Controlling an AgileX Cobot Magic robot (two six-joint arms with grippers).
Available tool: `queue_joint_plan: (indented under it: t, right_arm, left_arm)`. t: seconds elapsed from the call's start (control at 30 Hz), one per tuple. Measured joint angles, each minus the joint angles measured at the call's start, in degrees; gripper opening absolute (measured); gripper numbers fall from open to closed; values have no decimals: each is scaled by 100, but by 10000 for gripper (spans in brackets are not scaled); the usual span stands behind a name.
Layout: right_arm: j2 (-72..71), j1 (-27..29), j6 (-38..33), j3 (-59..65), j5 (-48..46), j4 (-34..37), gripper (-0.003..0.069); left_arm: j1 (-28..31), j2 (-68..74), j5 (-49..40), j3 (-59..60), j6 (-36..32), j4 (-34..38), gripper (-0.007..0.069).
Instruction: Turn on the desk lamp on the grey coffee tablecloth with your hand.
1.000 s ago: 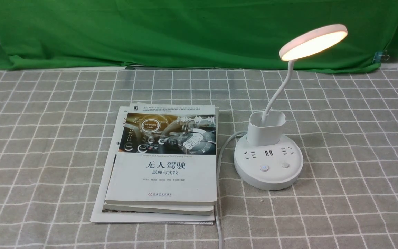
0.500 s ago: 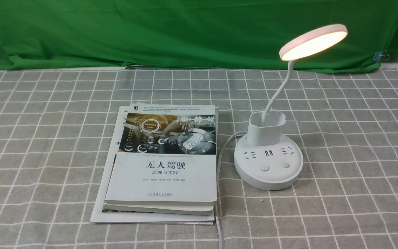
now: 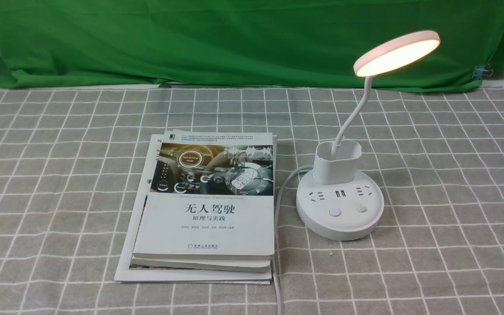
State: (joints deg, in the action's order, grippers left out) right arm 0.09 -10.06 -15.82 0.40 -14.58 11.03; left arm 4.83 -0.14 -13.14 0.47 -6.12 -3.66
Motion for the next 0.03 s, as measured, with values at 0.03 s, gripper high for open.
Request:
queue_joint_plan:
  t: [0.03]
  right_arm:
    - [0,0,0,0,0,0,234]
  left_arm:
    - [0,0,0,0,0,0,19]
